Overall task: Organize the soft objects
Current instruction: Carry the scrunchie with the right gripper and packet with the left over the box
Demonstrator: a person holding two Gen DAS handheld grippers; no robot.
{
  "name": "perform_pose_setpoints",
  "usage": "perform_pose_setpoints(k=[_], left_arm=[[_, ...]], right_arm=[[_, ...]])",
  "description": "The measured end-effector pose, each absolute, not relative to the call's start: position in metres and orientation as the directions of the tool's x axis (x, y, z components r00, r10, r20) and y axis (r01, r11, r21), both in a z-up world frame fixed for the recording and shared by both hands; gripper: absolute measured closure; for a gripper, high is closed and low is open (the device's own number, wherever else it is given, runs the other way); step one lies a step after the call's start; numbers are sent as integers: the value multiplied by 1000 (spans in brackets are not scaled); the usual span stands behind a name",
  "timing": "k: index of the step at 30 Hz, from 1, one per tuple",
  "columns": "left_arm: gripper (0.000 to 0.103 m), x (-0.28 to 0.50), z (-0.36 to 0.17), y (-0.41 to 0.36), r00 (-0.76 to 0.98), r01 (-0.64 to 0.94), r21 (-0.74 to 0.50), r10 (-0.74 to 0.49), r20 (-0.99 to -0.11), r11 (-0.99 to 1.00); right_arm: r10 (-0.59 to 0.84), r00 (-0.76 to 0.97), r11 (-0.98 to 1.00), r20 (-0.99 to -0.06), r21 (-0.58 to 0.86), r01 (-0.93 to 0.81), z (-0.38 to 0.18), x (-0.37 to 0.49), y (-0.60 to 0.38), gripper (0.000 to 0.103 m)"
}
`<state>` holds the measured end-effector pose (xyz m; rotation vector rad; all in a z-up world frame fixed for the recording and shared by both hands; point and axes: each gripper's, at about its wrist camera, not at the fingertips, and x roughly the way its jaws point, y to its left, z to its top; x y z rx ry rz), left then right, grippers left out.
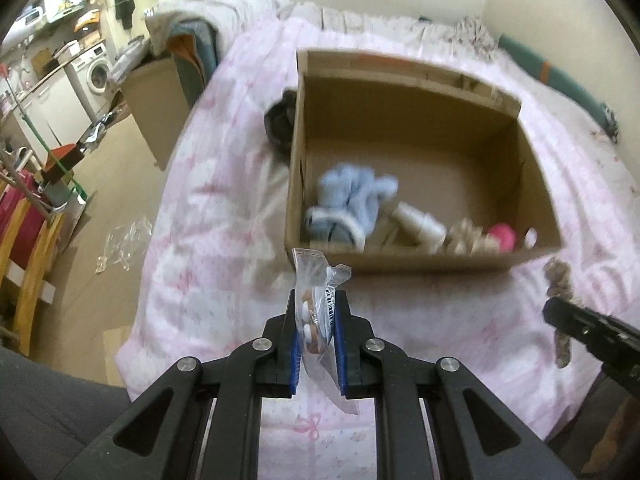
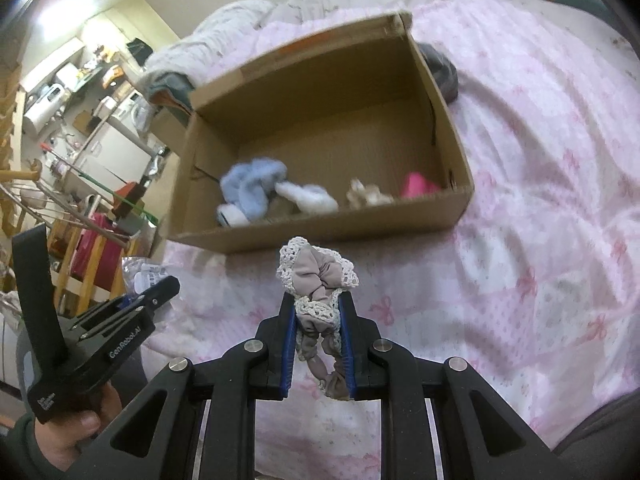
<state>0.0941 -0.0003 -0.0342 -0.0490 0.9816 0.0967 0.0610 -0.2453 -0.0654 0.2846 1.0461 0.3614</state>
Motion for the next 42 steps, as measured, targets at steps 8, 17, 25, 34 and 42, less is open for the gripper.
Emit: perform_pose_setpoints(k=[8, 17, 25, 34, 42], left_arm=[[90, 119, 15, 2, 641, -74, -9, 41, -767, 997], [90, 173, 31, -2, 664, -43, 4, 31, -748, 999], [90, 208, 9, -18, 635, -8, 3, 8, -773, 1000], [90, 226, -31, -36, 578, 4, -29, -26, -816, 1000], [90, 233, -49, -37, 548, 16, -34, -37, -836, 999]], right_arm=[[467, 512, 882, -721, 421, -213, -26, 79, -247, 82], [476, 567, 878, -672, 407, -253, 0, 131, -254, 82], [483, 557, 871, -676, 439, -221, -22, 170, -270, 82], [472, 547, 872, -692, 458, -173, -43, 177, -280, 82], [475, 522, 874, -709, 449, -186, -53, 183, -268, 82]])
